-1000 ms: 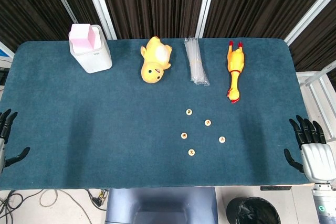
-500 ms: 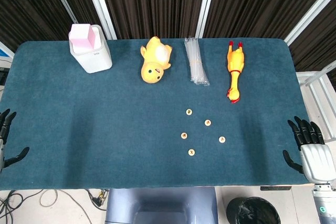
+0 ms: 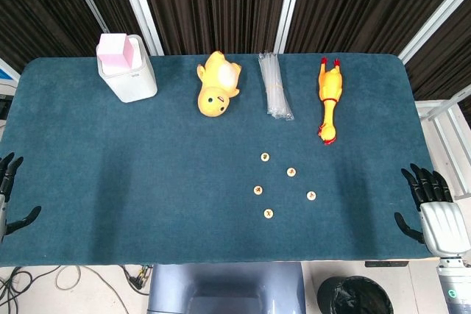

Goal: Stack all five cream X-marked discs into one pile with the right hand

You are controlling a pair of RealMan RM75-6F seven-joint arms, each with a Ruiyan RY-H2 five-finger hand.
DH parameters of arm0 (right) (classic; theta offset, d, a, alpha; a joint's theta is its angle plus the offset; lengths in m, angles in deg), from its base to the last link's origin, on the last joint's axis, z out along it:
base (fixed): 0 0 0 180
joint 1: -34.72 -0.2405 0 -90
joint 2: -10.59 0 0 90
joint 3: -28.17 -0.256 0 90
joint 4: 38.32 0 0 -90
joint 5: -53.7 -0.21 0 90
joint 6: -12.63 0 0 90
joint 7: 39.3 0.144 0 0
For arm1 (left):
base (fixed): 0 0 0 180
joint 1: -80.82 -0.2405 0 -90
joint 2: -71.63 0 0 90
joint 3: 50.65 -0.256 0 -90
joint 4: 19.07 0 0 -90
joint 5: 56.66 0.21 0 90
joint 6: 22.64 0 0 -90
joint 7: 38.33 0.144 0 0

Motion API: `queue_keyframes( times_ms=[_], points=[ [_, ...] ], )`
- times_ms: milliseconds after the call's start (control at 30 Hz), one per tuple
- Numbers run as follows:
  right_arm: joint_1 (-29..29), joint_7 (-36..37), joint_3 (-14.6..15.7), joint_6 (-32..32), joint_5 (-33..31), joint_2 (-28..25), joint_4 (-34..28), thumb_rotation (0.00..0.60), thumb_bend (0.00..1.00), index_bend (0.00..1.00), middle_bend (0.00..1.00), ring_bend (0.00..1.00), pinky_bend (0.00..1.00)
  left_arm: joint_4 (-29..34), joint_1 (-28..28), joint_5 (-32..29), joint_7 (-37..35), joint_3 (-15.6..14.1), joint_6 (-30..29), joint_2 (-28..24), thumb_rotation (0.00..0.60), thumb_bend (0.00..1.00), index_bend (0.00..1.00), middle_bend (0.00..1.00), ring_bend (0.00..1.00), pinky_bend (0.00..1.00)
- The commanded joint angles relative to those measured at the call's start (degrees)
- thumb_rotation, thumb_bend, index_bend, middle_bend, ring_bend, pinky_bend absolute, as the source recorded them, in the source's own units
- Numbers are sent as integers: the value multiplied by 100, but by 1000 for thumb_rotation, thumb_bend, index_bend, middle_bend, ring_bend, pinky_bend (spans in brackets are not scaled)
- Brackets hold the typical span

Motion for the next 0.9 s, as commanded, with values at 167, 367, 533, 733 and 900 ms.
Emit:
queue_keyframes(
  times_ms=[167,367,533,733,900],
  points=[
    [-120,473,109,-204,204,-100,-89,600,356,57,11,6,20,7,-5,14,-75,-10,3,-29,600,169,21,0,0,91],
    [-449,428,66,-764,141,-320,-299,600,357,144,11,6,20,8,0,-4,-40,-5,16,-15,600,169,21,0,0,91],
    [-891,495,-13,-1503,9,-585,-565,600,357,191,11,6,20,1,1,-9,-29,-2,16,-10,600,169,21,0,0,87],
    [-1261,158,-95,-2033,-131,-658,-834,600,356,212,11,6,20,-14,5,-20,-5,4,20,9,600,169,21,0,0,85],
    [-1628,-84,-312,-2472,-507,-528,-1028,600,357,227,11,6,20,-20,6,-19,-1,5,17,13,600,170,22,0,0,85]
  ],
)
